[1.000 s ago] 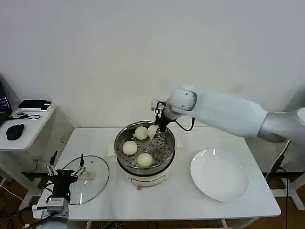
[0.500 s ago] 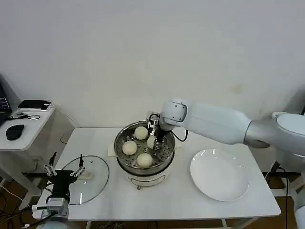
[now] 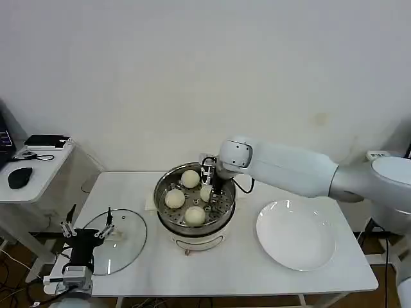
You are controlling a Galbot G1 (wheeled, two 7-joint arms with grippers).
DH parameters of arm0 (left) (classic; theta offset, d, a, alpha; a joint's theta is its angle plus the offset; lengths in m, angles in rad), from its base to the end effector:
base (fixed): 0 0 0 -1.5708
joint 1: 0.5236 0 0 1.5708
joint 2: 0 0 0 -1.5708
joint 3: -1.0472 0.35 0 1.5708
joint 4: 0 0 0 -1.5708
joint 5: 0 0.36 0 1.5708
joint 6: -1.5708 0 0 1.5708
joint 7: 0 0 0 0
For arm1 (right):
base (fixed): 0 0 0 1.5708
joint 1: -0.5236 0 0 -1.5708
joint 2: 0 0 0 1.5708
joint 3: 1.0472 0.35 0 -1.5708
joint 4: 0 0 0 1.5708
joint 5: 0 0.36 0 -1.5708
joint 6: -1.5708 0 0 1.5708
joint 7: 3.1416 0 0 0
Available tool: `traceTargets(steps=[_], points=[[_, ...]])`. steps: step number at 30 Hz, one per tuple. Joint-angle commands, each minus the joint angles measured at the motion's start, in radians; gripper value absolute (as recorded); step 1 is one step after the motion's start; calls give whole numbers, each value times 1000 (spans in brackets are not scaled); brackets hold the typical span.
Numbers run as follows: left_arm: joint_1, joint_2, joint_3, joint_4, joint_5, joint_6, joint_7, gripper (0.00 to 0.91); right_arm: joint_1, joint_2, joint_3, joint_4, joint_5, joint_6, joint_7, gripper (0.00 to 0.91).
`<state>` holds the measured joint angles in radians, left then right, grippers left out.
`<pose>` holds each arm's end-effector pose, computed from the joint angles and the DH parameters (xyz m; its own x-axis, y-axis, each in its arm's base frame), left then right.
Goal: Take steamed baozi put them in steamer then cover it.
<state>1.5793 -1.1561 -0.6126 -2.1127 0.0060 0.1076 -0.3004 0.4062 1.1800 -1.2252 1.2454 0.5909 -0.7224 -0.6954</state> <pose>0.1940 0.0913 -0.2759 -0.9837 -0.1782 -0.0234 -0.1721 0.8967 0.4078 0.5470 0.1332 -0.1253 -0.2614 -0.2510 0.9320 -0.9650 0.0865 -0.2474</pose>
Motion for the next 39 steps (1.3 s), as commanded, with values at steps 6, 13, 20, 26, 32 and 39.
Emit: traceTargets(steps=[6,13,20,26,32,39], points=[[0,-1,-1,2,-1,0,-4,907,38,-105,35,137,9,-4,75,907],[-3,-6,5,13,-2,-2,-7,907,12,-308,100,358,-13,21,232,907],[-10,-15,15,36,10,-11,-7,907,-375,-496,430,513,-79,312,687,907],[-2,-23,16,57,42,-28,-10,907,-939,-395,1060,554,-274,642,773,907],[4,-36,13,74,80,-52,-9,907,-1352,-146,1558,526,-438,863,679,907],[22,-37,2,130,329,-109,2,907,-1595,59,1913,464,-417,976,554,907]])
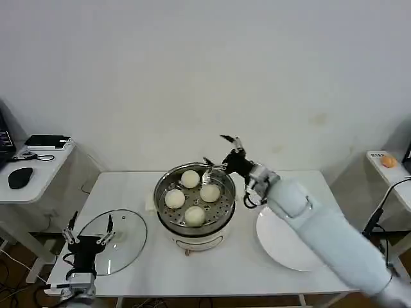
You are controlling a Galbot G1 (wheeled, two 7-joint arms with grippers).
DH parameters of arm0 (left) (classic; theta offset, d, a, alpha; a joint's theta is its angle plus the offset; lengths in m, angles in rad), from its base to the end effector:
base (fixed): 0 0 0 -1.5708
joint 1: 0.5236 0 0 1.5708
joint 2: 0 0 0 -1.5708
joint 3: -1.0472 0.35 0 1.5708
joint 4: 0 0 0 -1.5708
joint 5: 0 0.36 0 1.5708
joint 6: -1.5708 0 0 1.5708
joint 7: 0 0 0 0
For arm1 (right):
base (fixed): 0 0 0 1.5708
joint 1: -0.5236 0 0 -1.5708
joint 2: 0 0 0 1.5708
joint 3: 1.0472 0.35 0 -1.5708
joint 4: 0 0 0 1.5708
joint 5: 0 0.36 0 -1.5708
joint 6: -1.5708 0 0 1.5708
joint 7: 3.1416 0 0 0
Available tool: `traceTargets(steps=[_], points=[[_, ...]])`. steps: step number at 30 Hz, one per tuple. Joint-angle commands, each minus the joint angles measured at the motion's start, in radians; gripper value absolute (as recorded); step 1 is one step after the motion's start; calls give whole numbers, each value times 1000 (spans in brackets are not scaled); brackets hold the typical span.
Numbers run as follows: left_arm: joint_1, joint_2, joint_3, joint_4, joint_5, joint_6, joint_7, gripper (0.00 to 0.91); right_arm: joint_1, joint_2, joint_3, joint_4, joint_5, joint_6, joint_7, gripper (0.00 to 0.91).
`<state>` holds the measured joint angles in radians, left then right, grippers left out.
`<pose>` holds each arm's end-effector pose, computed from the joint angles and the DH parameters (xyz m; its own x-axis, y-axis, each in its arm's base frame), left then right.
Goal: Take steamed baozi put them in steamer then cover it.
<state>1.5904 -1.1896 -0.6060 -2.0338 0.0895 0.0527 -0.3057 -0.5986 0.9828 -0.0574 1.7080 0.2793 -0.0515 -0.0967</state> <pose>0.1891 0.0950 -0.3078 -0.9804 -0.1968 -0.0094 -0.1790 0.8697 0.4601 0.4242 -0.0040 -0.1940 -0.8021 -0.5884 -0.1021 -0.4938 0.7495 -0.4409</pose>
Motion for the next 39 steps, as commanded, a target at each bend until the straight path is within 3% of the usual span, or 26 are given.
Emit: traceTargets(steps=[1,4,7,12,15,23,39], points=[[18,-3,-9,63,328,-72,15,907,-623,279,782,12,-92,284,-62,907],[45,-5,-31,80,552,-94,41,907,-689,319,865,52,-63,210,-87,907],[74,-30,-85,126,881,-187,40,907,-730,336,891,75,-75,169,-78,907],[87,-17,-85,198,1025,-196,33,907,-783,340,896,88,-67,155,-77,907],[44,-2,-76,275,1109,-181,31,907,-791,340,896,66,-76,193,-74,907],[-49,48,-74,429,1180,-134,58,907,-841,346,932,100,-72,208,-49,907],[-210,128,-7,534,1163,-118,95,907,-917,397,966,164,-90,210,-23,907]])
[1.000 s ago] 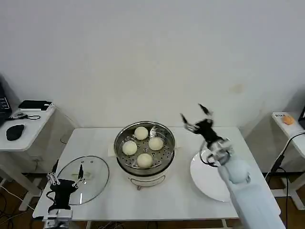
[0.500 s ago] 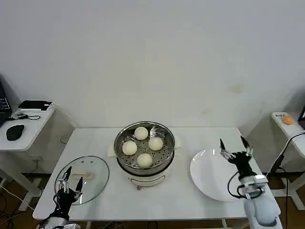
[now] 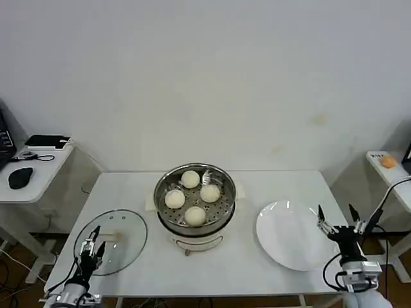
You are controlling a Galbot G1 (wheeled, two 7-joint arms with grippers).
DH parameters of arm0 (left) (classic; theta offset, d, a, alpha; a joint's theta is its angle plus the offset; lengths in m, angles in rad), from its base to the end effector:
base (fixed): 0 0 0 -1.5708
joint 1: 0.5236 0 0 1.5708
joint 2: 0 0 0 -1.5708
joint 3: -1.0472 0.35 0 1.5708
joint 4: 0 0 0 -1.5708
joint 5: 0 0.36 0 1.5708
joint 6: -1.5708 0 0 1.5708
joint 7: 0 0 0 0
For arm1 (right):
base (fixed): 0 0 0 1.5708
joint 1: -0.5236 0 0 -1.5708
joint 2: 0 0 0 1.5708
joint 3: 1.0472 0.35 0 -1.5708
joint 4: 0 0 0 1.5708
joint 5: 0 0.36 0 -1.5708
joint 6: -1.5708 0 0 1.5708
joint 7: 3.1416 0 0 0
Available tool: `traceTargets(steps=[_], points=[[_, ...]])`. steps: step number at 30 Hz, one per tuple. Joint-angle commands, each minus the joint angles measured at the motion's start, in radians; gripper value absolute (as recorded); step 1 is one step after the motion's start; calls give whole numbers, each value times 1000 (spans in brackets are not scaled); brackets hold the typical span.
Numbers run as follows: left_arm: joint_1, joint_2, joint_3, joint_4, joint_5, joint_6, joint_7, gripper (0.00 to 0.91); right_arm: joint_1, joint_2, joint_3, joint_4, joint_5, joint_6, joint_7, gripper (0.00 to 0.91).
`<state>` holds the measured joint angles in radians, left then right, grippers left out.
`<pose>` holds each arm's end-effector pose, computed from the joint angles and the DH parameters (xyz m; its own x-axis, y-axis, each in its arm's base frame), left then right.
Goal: Take steamed baozi put them in steamer then cover it.
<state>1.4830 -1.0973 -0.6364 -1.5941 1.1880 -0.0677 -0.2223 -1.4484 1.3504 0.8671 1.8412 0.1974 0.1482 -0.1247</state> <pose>0.2036 0.1918 -0.4098 -0.9890 -0.0008 0.1480 0.1474 -0.0973 0.9843 0.2140 -0.1695 -0.3321 -0.9898 0.1177 -0.0809 0.1282 0.9818 -0.1404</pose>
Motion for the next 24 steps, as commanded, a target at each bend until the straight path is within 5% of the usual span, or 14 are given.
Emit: traceTargets(steps=[1,20,21,22,24], points=[[-107,39,26,99,62,3,13,907,-69,30,43,31,-8,11,5,907],[-294,54,133,259,46,5,36,907,-94,56,58,12,-33,24,4,907],[-298,54,137,263,46,4,38,373,-95,58,59,12,-33,25,5,907],[-299,53,138,264,44,4,37,30,-96,59,60,13,-34,25,5,907],[-296,50,141,263,39,2,34,0,-96,60,60,16,-34,25,6,907]])
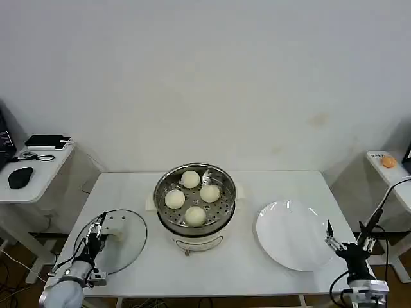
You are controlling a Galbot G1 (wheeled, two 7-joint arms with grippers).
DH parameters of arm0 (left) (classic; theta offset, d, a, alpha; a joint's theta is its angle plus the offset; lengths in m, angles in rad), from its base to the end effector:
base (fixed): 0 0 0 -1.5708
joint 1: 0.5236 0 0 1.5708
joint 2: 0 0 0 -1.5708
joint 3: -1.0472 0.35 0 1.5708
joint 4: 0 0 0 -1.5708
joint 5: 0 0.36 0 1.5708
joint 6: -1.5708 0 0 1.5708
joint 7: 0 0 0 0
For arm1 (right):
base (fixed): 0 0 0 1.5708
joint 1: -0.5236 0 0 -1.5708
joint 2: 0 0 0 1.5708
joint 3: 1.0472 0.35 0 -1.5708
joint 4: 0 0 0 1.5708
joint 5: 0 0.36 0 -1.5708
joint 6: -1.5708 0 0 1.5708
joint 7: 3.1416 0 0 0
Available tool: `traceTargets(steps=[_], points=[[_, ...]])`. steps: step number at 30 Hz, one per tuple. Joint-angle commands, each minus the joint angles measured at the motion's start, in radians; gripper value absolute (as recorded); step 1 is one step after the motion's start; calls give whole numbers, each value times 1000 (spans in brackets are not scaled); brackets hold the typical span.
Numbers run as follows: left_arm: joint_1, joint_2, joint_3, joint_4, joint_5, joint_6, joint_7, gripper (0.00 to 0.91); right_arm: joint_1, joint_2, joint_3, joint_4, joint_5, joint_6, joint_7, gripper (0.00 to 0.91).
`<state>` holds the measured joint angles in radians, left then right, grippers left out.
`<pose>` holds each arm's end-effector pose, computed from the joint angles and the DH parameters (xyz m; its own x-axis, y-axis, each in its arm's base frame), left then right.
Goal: Take steamed baozi put them in steamer then cover it.
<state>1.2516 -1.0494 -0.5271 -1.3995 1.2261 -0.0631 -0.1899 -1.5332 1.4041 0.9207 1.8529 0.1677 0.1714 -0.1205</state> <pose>0.2751 0.2060 -0.4207 -0.9847 0.0065 0.1742 0.1706 -0.1703 0.9705 0.1772 -0.1733 -0.3471 -0.9828 0.1814 -0.0336 0.1845 0.9698 -0.1595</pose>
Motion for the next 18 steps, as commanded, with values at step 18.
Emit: traceTargets(steps=[18], points=[[53,-25,-34,-94,-38,-5,-34,0,-11,9,-6,34,-6,-3,5,907]])
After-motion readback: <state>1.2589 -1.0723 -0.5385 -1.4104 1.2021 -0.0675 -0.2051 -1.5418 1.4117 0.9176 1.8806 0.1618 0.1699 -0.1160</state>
